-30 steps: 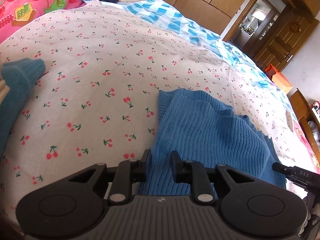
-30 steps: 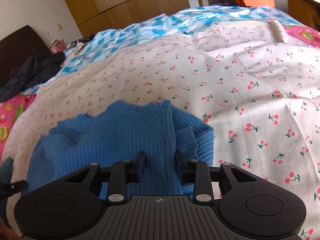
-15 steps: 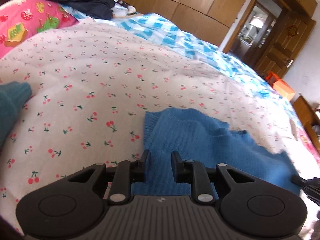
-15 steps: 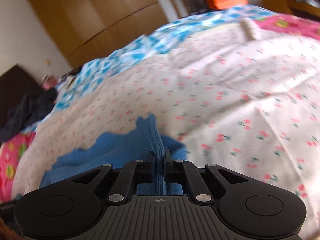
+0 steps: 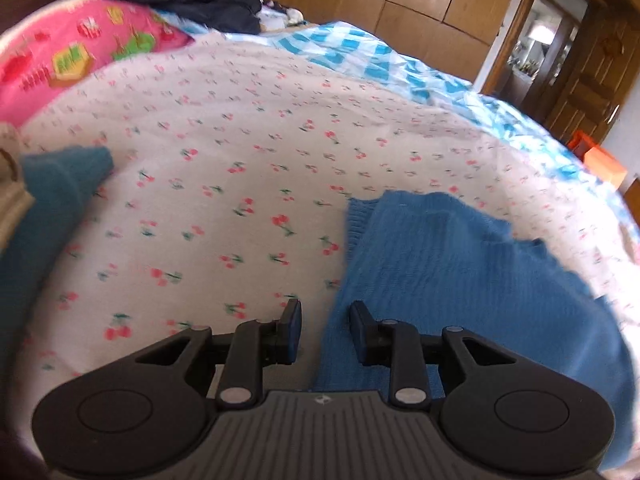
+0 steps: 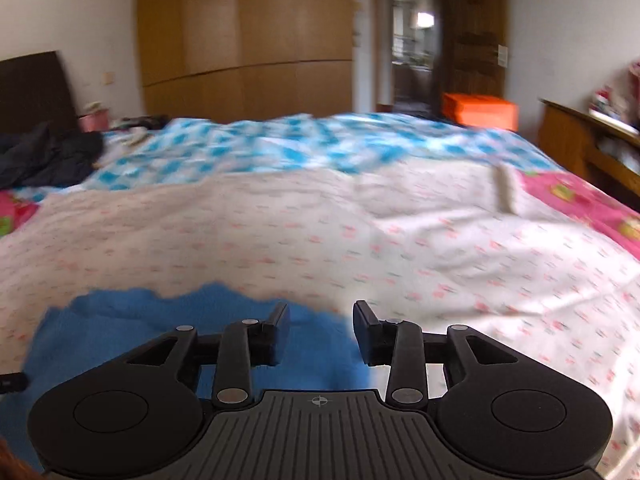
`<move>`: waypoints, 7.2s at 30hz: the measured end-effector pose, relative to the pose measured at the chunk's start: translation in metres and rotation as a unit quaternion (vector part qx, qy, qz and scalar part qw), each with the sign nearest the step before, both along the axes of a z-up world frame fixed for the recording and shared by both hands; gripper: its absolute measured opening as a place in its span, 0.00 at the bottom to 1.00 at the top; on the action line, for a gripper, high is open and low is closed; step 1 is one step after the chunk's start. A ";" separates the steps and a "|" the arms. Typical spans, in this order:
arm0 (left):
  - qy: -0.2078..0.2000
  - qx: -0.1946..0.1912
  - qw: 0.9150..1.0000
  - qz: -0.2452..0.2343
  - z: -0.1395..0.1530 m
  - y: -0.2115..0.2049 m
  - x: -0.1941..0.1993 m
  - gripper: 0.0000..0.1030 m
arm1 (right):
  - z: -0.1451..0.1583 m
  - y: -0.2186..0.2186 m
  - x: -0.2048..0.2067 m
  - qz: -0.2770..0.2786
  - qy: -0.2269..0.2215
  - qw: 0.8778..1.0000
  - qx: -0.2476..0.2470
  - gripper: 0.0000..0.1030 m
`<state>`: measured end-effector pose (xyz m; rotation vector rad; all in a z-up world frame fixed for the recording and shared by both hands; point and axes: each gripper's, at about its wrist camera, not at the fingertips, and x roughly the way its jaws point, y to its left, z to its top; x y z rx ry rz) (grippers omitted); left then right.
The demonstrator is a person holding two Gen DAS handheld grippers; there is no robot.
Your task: Fold small clothes
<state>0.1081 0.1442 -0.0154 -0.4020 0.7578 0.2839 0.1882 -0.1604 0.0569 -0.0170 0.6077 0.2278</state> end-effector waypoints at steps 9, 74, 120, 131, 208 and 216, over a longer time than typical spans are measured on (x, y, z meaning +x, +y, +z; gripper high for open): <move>-0.019 -0.054 0.998 0.025 -0.002 0.025 -0.017 0.33 | -0.033 0.153 0.021 0.176 0.123 0.976 0.038 0.39; -0.047 0.047 0.994 -0.087 0.010 -0.063 0.015 0.36 | -0.065 -0.048 0.055 -0.027 0.111 0.992 0.049 0.31; -0.048 0.016 0.998 -0.033 0.003 -0.015 0.000 0.45 | -0.040 -0.011 -0.041 -0.011 0.046 0.999 0.021 0.16; -0.029 0.001 0.999 -0.025 0.001 -0.016 -0.012 0.46 | -0.053 -0.018 -0.050 -0.039 0.078 0.996 0.027 0.19; -0.004 -0.117 0.993 -0.027 -0.003 -0.006 -0.054 0.50 | -0.055 0.241 0.046 0.186 0.248 0.948 -0.075 0.58; -0.004 -0.151 0.988 -0.015 -0.004 -0.005 -0.067 0.50 | -0.043 0.244 0.047 0.192 0.254 0.944 -0.090 0.56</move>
